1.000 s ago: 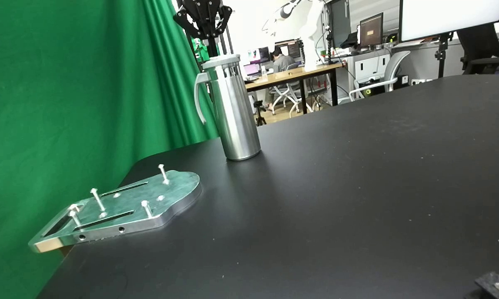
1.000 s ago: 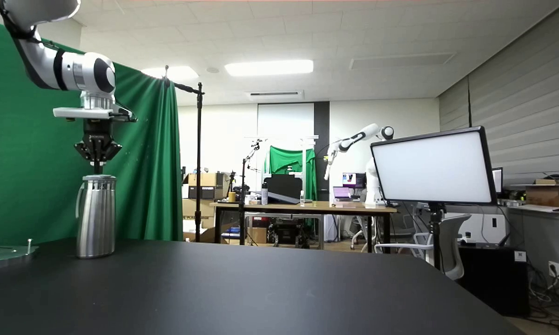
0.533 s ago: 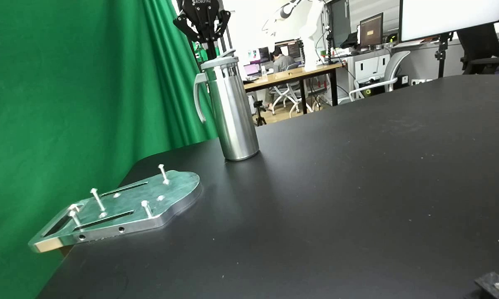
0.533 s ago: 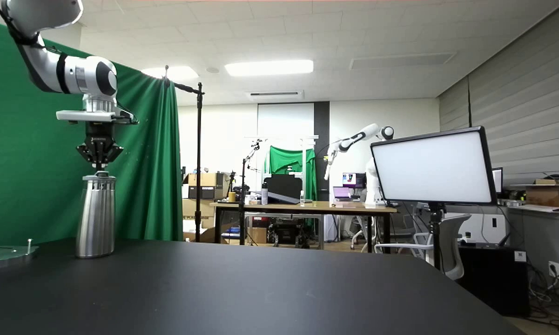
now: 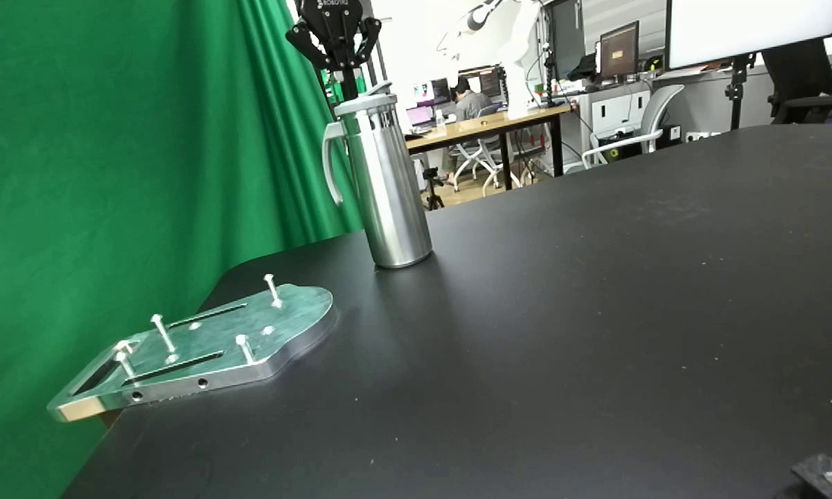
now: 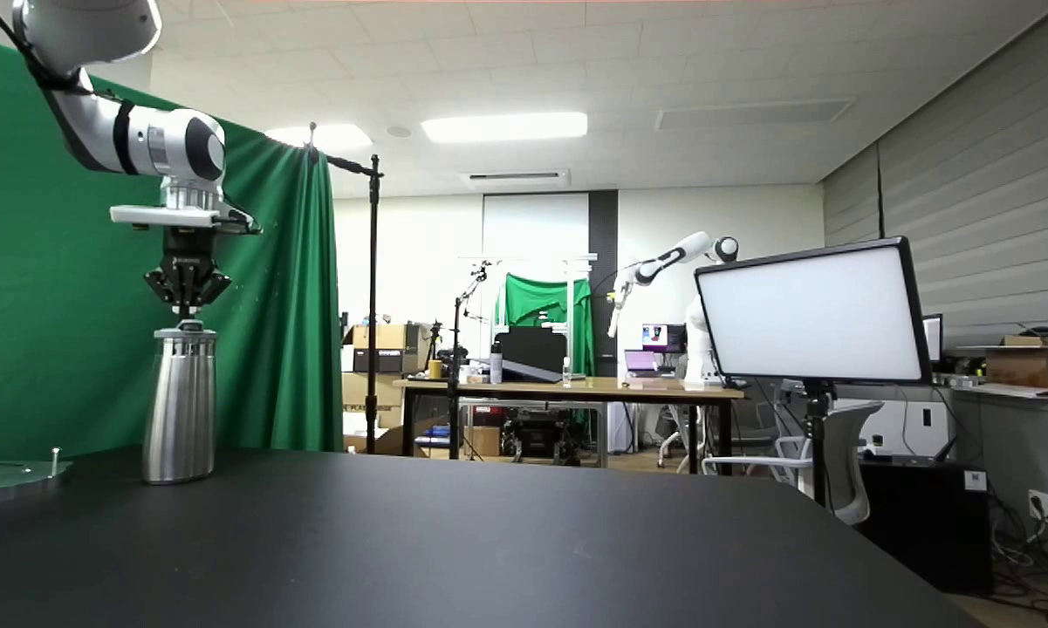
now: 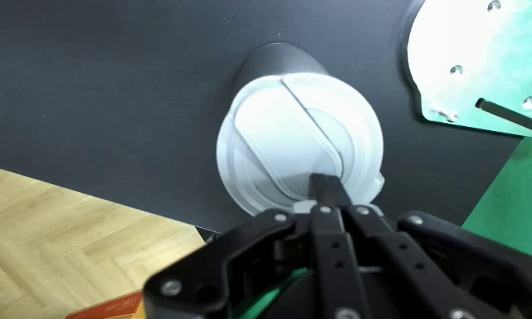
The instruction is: Open the flusk.
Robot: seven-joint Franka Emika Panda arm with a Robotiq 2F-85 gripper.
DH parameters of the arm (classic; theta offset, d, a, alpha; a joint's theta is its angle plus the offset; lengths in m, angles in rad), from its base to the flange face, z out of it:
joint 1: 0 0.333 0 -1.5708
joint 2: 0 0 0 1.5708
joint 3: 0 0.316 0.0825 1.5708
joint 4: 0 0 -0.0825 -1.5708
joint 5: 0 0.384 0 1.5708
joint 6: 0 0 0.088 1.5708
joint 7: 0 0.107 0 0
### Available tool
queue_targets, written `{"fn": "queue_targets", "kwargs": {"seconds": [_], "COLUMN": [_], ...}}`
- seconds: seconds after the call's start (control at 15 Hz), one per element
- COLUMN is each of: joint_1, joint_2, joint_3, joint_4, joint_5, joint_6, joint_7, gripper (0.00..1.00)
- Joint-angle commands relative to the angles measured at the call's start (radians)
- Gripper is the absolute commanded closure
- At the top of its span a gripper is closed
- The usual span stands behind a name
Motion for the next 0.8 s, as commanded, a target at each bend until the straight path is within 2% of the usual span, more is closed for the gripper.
{"fn": "queue_targets", "kwargs": {"seconds": [0.0,0.67,0.73], "joint_1": [-0.036,-0.138,-0.142], "joint_2": [-0.027,-0.255,-0.269], "joint_3": [0.019,0.005,0.005], "joint_4": [0.025,-0.238,-0.264], "joint_5": [0.06,0.164,0.172], "joint_6": [-0.018,0.022,0.022], "joint_7": [-0.018,-0.008,0.001], "gripper": [1.0,1.0,0.74]}}
